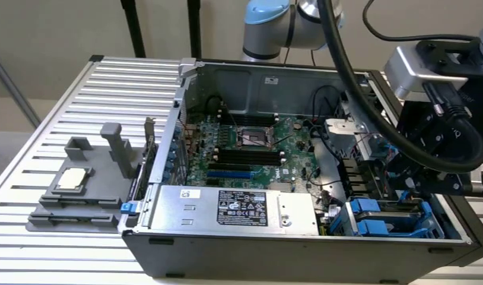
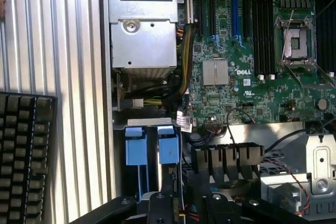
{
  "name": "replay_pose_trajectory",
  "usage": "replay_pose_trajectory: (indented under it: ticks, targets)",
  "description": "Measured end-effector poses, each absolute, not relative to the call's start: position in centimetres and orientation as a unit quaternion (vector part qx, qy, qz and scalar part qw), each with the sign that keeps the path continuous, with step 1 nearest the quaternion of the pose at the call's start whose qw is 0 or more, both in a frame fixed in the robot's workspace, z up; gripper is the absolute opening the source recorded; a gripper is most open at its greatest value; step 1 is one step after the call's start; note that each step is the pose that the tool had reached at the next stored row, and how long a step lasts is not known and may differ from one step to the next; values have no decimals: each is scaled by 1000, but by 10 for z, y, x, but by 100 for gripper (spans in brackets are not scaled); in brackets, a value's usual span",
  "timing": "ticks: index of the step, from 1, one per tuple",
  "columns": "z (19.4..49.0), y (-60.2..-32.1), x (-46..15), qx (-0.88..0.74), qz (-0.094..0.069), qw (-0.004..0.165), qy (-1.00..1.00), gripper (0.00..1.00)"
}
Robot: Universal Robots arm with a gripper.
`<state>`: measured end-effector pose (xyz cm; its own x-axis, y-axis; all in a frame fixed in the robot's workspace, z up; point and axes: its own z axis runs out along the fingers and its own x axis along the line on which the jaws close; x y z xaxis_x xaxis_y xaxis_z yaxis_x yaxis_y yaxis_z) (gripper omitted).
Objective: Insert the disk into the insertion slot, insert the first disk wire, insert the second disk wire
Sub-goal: 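Insert the second disk wire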
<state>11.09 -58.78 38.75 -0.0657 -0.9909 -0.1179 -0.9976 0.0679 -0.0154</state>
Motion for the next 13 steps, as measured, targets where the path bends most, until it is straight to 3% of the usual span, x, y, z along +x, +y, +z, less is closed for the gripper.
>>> replay_pose_trajectory:
  ticks: [5,13]
  targets:
    - [383,-578,111,-682,30,49,729,33]
    - [378,-567,112,-683,11,33,729,33]
